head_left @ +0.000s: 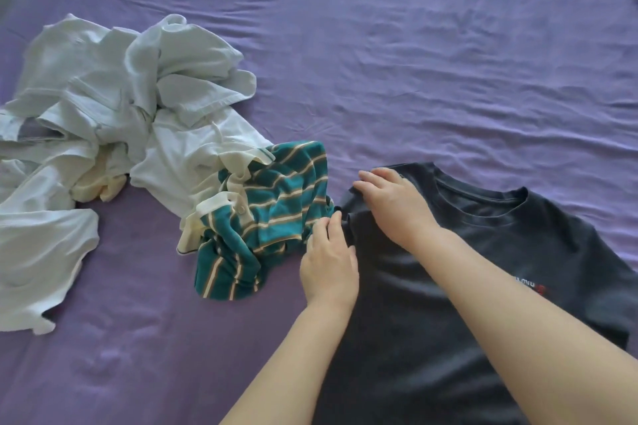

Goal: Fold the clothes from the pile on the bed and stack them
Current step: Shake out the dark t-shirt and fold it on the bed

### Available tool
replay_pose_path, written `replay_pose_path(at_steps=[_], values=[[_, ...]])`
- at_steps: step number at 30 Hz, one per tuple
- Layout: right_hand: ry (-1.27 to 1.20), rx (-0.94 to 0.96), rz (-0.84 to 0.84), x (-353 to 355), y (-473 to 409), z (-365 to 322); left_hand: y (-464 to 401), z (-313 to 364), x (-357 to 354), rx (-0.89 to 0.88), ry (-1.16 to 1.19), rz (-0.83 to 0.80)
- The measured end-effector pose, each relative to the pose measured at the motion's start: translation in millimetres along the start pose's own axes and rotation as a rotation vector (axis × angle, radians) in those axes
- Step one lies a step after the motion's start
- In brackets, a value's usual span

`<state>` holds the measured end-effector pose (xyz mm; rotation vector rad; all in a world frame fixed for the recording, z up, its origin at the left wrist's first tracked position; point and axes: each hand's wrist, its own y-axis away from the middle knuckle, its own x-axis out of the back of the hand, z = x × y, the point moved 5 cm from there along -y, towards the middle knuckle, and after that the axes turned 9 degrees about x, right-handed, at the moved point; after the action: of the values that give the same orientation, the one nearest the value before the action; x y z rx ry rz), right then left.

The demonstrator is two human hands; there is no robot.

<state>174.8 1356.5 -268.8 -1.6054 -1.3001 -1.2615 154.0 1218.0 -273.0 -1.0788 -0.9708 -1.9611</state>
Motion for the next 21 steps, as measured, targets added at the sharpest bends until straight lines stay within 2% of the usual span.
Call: replay_pose_path(at_steps=[3,5,8,10,12,18,21], values=[[0.112,0.069,-0.189,-10,-26,8,-11,7,-10,0.005,-0.041,-0.066],[0.201,0.097,-0.199,-11,-36,9,-13,9,-14,0.021,-0.075,-0.095],[0.172,0.032,-0.022,3,-46,15,-16,7,-12,0.071,-0.127,-0.056],[-0.031,-0.083,0.116,16,-52,24,-21,4,-8,0.1,-0.156,-0.009],[-0.198,-0.155,0.167,22,-59,32,-27,3,-6,0.114,-0.185,0.011],[-0.368,-0.195,-0.016,-5,-63,35,-32,-1,-4,0.163,-0.175,0.035],[-0.304,-0.078,-0.111,-11,-59,23,-23,4,-12,0.103,-0.195,-0.023]])
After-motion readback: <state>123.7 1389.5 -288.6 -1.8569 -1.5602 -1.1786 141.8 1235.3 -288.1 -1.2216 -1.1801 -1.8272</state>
